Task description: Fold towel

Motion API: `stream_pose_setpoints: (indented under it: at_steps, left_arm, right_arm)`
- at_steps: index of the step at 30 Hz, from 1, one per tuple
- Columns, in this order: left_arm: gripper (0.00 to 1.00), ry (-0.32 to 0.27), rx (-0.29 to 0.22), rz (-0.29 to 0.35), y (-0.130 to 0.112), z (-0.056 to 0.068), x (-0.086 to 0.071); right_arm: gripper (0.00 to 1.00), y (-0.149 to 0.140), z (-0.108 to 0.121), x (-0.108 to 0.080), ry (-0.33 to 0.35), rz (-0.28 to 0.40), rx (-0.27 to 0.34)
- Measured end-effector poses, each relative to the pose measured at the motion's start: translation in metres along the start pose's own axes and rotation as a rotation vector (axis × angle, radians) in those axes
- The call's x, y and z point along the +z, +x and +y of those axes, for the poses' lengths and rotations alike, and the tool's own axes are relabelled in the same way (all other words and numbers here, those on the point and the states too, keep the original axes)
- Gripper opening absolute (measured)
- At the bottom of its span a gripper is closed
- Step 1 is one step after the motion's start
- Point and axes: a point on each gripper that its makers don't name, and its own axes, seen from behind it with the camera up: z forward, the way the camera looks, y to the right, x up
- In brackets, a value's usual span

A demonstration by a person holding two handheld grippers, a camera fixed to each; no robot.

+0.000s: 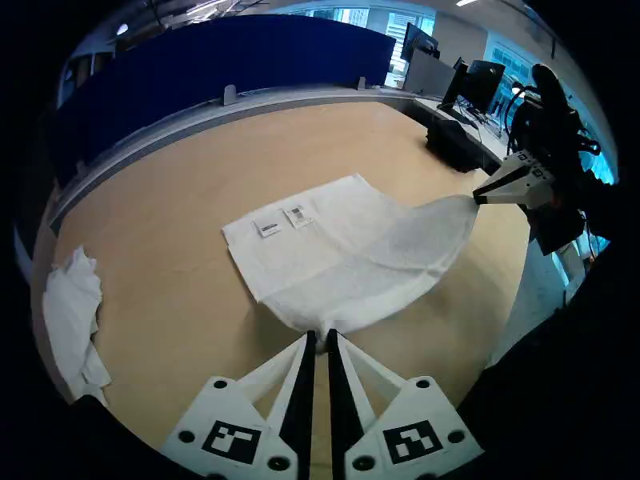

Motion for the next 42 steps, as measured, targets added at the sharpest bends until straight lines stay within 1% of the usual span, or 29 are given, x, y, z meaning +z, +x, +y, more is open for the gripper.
stream_pose_setpoints:
  at_steps: [3,8,12,15,18,24,29,33,36,42]
  left_arm:
    - [0.11,0.000,-0.008,-0.002,0.001,-0.002,0.000]
    - [0.11,0.012,-0.027,0.000,0.007,-0.010,0.001]
    - [0.11,0.013,-0.045,-0.007,0.014,-0.017,0.004]
    - [0.11,0.018,-0.060,-0.016,0.021,-0.024,0.009]
    - [0.11,0.024,-0.076,-0.027,0.029,-0.033,0.018]
    - [0.11,0.040,-0.110,-0.059,0.045,-0.054,0.039]
    - [0.11,0.044,-0.139,-0.099,0.053,-0.071,0.058]
    - [0.11,0.047,-0.137,-0.132,0.054,-0.082,0.073]
    - [0.11,0.052,-0.125,-0.148,0.054,-0.088,0.081]
    - [0.11,0.047,-0.118,-0.167,0.051,-0.092,0.092]
  right_arm:
    - [0.02,0.001,0.001,0.001,0.001,0.002,0.006]
    - [0.02,0.013,0.006,0.005,0.002,0.019,0.020]
    - [0.02,0.024,0.015,0.011,-0.004,0.029,0.020]
    - [0.02,0.031,0.025,0.018,-0.014,0.027,0.015]
    - [0.02,0.039,0.035,0.028,-0.021,0.027,0.014]
    - [0.02,0.054,0.056,0.051,-0.039,0.025,0.023]
    - [0.02,0.061,0.073,0.072,-0.054,0.009,0.033]
    - [0.02,0.060,0.083,0.088,-0.059,-0.007,0.052]
    - [0.02,0.058,0.086,0.095,-0.060,-0.017,0.071]
    - [0.02,0.050,0.089,0.103,-0.061,-0.033,0.096]
